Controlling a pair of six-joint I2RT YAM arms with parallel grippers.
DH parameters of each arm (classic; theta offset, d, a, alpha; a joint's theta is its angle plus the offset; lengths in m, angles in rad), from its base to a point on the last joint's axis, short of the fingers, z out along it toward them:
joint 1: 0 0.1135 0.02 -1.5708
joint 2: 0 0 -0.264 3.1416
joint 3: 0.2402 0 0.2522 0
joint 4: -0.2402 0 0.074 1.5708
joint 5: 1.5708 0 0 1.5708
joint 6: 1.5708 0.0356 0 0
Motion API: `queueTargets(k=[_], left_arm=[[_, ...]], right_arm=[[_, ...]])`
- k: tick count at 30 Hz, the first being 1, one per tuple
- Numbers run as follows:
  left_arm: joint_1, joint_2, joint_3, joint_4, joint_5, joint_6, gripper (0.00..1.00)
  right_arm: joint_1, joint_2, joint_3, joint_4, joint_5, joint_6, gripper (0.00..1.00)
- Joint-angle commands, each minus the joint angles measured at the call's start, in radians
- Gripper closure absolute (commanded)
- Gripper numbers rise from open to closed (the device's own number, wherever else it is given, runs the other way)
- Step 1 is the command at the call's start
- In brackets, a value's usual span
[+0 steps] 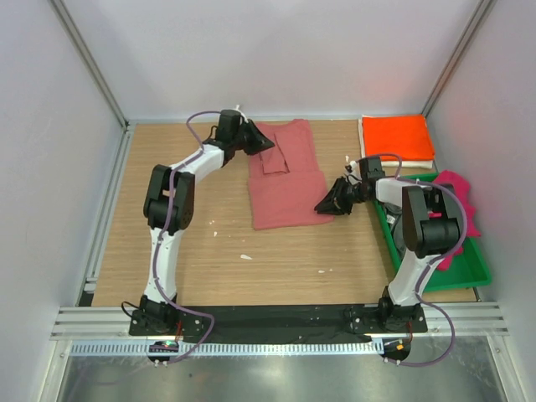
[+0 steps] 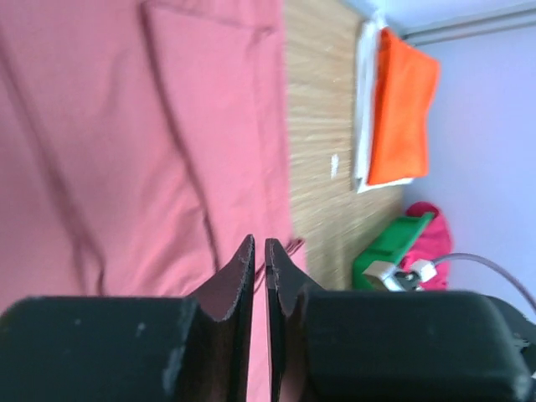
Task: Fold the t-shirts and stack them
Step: Fold the tshirt
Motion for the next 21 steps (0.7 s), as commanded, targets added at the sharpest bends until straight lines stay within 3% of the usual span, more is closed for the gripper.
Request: queueTargets(k=[1,5,12,15,16,21], left_arm=[[0.003,0.108,0.031,0.186,0.093,-0.098,0.91],[0.015,0.153,-0.044,0.297,0.095,-0.185,0.96],[0.067,0.169,-0.058,0.190,0.093,-0.113,0.94],[0.084,0.155,-0.027,0.144,0.109,-0.067,0.79],[0.084,0.152,-0.006,0.121,0.122,-0.053,0.70],[0.083,0.097,0.092,0.081,0.228,-0.048,0.52]], right_arm=[[-0.002,0.013,0.084,0.017,-0.009,-0.006,0.75],[-0.002,0.018,0.115,0.003,-0.012,-0.006,0.76],[0.000,0.041,0.109,0.011,0.008,-0.005,0.75],[-0.002,0.052,0.107,0.010,0.018,-0.011,0.75],[0.000,0.052,0.104,0.010,0.018,-0.012,0.75],[-0.002,0.021,0.104,-0.029,0.032,-0.043,0.74]])
